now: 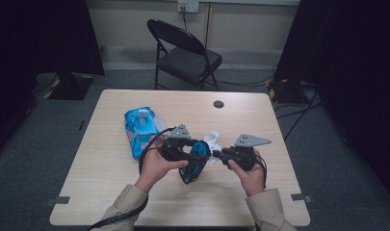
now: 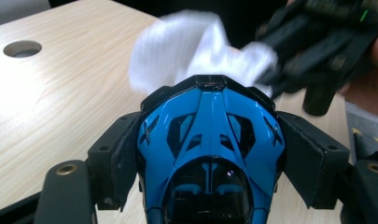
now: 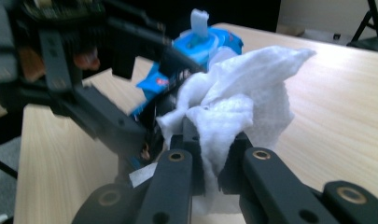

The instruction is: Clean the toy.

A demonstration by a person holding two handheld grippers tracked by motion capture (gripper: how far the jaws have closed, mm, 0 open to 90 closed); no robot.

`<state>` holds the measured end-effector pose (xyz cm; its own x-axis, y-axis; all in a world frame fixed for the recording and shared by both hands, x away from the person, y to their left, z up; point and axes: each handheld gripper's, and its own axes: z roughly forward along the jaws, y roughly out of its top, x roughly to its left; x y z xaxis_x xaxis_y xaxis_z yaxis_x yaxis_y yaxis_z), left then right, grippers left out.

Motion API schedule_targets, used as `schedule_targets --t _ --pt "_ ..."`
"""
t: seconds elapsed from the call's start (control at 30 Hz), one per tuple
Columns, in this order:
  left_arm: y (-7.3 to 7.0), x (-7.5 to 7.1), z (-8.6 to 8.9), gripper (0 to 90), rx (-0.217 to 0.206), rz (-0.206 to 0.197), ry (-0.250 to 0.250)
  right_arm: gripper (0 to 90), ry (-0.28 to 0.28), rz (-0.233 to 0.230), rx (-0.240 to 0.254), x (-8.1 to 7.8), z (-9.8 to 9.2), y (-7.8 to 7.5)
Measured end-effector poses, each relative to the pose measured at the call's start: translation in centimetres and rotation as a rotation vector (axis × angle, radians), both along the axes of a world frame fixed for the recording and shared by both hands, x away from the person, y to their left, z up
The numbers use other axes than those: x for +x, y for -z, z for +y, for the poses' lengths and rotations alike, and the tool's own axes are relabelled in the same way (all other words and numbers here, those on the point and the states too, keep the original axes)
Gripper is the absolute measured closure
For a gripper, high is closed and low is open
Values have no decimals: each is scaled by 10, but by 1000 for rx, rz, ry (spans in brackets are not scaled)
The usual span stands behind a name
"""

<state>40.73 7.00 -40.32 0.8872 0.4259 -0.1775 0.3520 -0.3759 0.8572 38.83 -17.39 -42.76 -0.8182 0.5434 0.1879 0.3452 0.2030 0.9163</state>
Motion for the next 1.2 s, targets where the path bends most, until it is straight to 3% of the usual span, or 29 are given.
schedule_targets --t 0.13,0.23,0.37,0.77,1.2 --pt "-3 1 -1 263 21 -10 2 851 -11 11 -9 -3 6 10" --pt "-2 1 0 262 10 -8 -3 851 -16 24 0 -3 7 14" --pt "-5 1 0 262 2 -8 -4 851 -40 40 -51 -6 17 26" --pt "-6 3 4 262 -15 -10 -19 851 -78 92 -67 -7 28 47" --pt "-11 5 9 263 -28 -24 -31 850 -77 94 -92 -4 25 49"
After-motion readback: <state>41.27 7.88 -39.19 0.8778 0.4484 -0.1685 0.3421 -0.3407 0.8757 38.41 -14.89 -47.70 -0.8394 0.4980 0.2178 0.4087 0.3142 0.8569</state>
